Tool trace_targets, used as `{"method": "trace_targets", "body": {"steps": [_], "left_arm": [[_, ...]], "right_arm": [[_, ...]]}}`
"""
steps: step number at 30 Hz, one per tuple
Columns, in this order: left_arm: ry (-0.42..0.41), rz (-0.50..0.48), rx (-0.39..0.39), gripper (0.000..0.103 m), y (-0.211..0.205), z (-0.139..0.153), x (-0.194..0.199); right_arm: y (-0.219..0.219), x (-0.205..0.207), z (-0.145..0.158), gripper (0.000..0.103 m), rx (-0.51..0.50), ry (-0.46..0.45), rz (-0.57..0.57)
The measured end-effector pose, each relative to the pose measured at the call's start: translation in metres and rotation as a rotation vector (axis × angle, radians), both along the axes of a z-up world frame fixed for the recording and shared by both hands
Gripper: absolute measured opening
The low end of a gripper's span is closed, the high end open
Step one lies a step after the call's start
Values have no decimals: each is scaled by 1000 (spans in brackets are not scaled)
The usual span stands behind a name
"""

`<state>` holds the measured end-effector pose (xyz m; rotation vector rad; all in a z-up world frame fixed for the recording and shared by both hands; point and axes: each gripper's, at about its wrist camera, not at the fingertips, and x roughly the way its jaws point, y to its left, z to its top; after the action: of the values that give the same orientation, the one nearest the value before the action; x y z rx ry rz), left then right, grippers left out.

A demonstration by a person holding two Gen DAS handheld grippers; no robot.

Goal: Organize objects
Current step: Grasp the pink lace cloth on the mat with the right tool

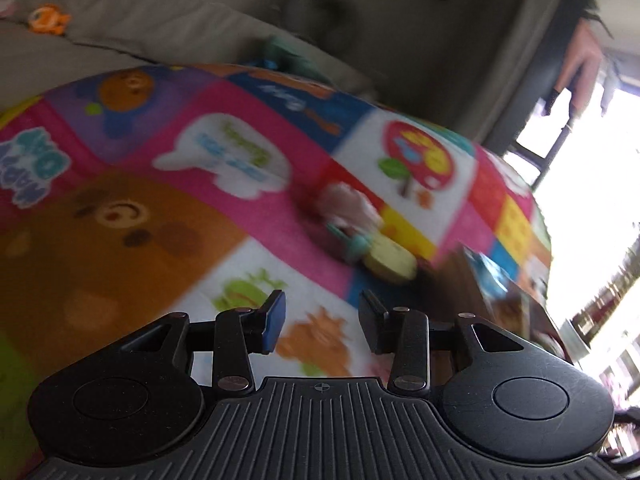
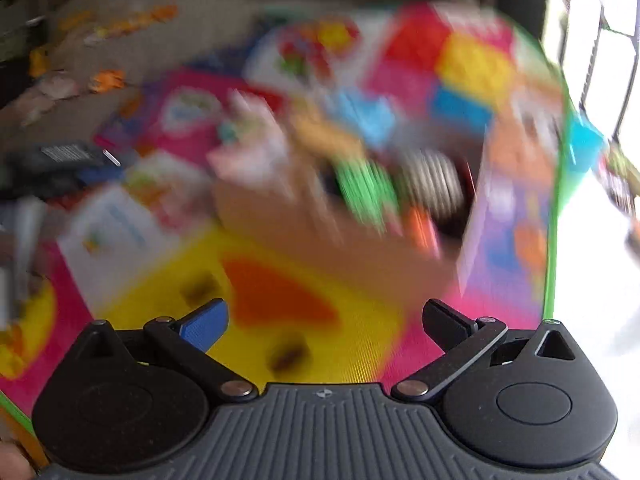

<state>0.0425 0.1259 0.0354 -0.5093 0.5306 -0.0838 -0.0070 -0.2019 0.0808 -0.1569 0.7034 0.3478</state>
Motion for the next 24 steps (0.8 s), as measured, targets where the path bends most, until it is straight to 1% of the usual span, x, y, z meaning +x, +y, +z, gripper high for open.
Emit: {"method": "trace_targets", "body": {"steps": [1,2,3,4,6,8,10,12,14,15,16,17,18,19,20,22,24], "left_arm": [[0,6,-16,44,3,-2,3],[2,-1,-34,44,4,-6,4],[7,-14,-43,44,5,-9,5],[14,-30,-42,44,5,-10,6],[12,-38,-31,44,4,-11,4],[-8,-39,-18,44,3,-7,-1],[-20,-50,-21,44,2,-6,-3],[-15,-62,-29,44,2,-7,-3],[-3,-65,-52,44,6,-9,-2],[3,-59,-64,44,9,-9,-2],[5,-48,-74,44,12,-10,-3],[6,-33,-83,43,16,-10,-3],[7,-16,-92,43,20,-11,-4],[6,-4,-103,43,24,-11,-4],[6,7,-116,43,27,-11,-5],[6,15,-140,43,32,-11,-5],[5,9,-160,43,34,-10,-5]], "right_arm": [[13,11,19,103,-1,-29,24],[26,27,37,103,14,-36,45],[36,42,48,103,34,-27,58],[49,65,59,103,62,3,66],[74,114,65,103,88,81,65],[107,169,53,103,59,145,30],[139,212,34,103,4,173,-25],[163,242,11,103,-38,185,-52],[189,271,-9,103,-89,171,-51],[201,284,-19,97,-114,166,-59],[208,297,-29,85,-129,185,-58],[212,305,-35,79,-133,211,-56],[212,314,-44,69,-132,254,-59],[210,319,-49,56,-134,284,-64],[206,321,-54,52,-137,311,-62],[197,316,-54,50,-135,319,-51],[186,303,-52,48,-125,363,-36]]}}
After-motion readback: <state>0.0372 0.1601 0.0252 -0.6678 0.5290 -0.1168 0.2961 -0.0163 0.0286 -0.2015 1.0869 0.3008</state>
